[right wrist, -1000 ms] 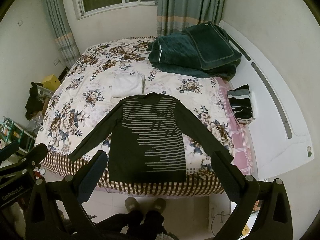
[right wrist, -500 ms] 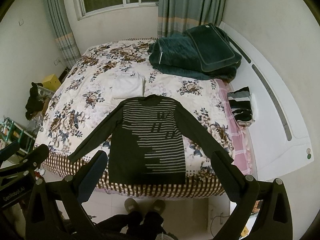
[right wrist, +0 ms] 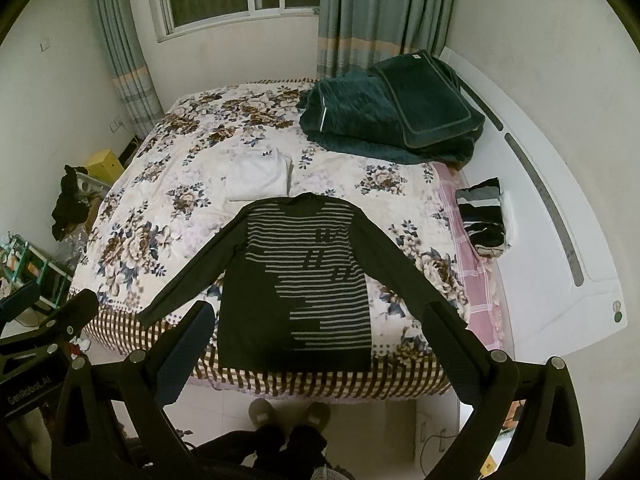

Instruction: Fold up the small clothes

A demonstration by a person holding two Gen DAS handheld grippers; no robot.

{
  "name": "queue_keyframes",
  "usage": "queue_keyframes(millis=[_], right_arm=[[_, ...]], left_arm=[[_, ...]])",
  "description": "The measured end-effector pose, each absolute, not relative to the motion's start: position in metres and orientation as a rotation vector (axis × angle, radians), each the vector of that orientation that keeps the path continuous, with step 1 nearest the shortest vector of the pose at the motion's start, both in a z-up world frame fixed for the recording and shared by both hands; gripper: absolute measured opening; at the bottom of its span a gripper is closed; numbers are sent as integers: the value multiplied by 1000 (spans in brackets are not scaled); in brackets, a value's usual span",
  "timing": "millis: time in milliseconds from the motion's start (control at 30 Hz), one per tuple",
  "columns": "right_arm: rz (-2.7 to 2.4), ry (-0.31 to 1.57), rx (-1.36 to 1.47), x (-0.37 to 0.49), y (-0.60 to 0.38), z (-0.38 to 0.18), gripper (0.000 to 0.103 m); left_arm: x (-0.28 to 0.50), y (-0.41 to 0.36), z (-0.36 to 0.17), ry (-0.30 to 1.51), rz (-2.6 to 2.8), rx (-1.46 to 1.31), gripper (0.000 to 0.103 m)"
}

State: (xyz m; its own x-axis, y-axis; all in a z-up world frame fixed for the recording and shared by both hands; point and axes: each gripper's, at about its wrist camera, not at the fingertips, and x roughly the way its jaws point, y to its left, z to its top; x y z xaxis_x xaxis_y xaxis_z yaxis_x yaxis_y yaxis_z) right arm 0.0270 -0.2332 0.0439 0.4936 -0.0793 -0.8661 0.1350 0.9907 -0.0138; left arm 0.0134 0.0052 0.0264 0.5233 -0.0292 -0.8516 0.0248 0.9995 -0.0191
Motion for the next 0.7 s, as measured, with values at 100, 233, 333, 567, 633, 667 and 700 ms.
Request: queue_keyframes(millis=[100, 233, 333, 567, 633, 667, 700], right_arm=[[-131, 1046, 57, 28, -232, 46, 103], [-131, 1046, 56, 28, -233, 46, 103], [-135, 1045, 58, 28, -232, 48, 103], [-135, 1043, 60, 25, -233, 45, 103], [-135, 1043, 60, 24, -232, 45, 103], [-136, 1042, 59, 24, -232, 44, 103], [-135, 1041, 60, 24, -232, 44, 103]], left_arm=[[13, 6, 26, 1019, -35, -5, 103], [12, 7, 25, 1019, -36, -5, 103], [12, 7, 26, 1017, -34, -5, 103], [15, 5, 28, 1017, -35, -6, 103], [13, 6, 27, 1017, -36, -7, 103], [13, 6, 27, 1016, -37, -6, 103], [13, 6, 27, 1015, -37, -4, 103]])
